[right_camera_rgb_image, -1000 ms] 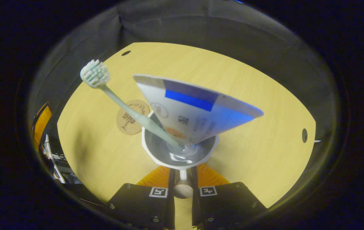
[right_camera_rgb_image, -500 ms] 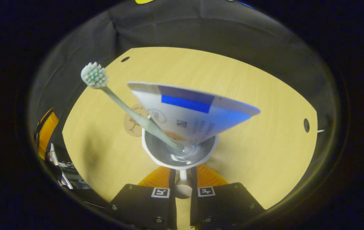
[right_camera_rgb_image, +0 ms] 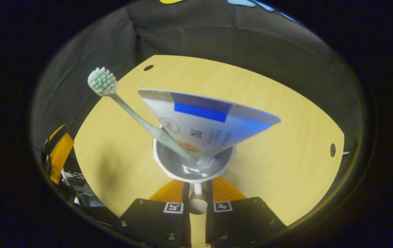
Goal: Put the toothbrush and toothpaste on the desktop into the cup, then pick up the cup and place it on the coaster on the desktop.
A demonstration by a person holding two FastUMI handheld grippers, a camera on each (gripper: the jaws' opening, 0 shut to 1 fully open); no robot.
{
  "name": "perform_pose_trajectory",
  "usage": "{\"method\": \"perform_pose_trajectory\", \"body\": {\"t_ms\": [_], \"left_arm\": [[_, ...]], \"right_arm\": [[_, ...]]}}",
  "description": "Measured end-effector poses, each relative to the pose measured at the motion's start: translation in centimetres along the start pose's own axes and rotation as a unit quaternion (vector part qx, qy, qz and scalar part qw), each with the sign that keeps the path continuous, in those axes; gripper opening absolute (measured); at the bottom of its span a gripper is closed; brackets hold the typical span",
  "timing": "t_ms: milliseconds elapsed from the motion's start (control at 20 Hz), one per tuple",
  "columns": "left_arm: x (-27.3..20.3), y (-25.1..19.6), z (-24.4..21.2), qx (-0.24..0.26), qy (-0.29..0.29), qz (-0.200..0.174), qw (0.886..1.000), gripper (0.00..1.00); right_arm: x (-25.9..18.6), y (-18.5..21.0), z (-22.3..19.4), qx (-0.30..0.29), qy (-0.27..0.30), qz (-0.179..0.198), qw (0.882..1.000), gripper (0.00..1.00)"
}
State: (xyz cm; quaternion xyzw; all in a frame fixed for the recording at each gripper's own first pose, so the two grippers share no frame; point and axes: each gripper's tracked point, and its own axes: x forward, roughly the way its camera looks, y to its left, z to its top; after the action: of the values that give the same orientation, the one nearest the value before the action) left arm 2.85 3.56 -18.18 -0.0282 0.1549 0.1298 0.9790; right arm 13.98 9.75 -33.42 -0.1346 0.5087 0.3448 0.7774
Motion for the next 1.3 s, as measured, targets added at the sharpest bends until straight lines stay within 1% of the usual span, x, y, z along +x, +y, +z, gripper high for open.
{"method": "perform_pose_trajectory", "body": {"t_ms": [50,250,500,550,600,800,850,900,1000,1300], "left_arm": [[0.0,0.3,-0.1,-0.002,0.001,0.002,1.000,0.87],[-0.6,1.9,-0.2,-0.008,0.002,0.015,1.000,0.87],[-0.7,3.4,-0.6,-0.015,0.007,0.028,0.999,0.87],[-0.8,3.7,-0.6,-0.015,0.007,0.030,0.999,0.84],[-0.8,4.0,-0.8,-0.016,0.008,0.033,0.999,0.87],[-1.3,5.1,-1.0,-0.021,0.011,0.045,0.999,0.87],[-1.4,5.6,-1.2,-0.024,0.012,0.049,0.998,0.84],[-1.5,5.9,-1.3,-0.026,0.013,0.052,0.998,0.87],[-1.5,6.4,-1.7,-0.030,0.015,0.058,0.998,0.87],[-1.2,5.9,-1.5,-0.034,0.016,0.059,0.998,0.87]], "right_arm": [[0.1,0.1,0.2,-0.006,0.000,0.002,1.000,0.17],[0.3,0.7,0.8,-0.025,0.004,0.008,1.000,0.17],[0.5,1.1,1.0,-0.036,0.016,0.011,0.999,0.17],[0.7,1.2,1.0,-0.039,0.019,0.011,0.999,0.17],[0.7,1.2,0.9,-0.041,0.022,0.012,0.999,0.17],[0.9,1.4,0.8,-0.051,0.035,0.012,0.998,0.17],[0.8,1.5,0.8,-0.053,0.038,0.012,0.998,0.17],[0.9,1.5,0.7,-0.054,0.041,0.013,0.998,0.17],[1.0,1.5,0.7,-0.056,0.045,0.012,0.997,0.17],[0.7,1.5,1.1,-0.075,0.054,0.001,0.996,0.17]]}}
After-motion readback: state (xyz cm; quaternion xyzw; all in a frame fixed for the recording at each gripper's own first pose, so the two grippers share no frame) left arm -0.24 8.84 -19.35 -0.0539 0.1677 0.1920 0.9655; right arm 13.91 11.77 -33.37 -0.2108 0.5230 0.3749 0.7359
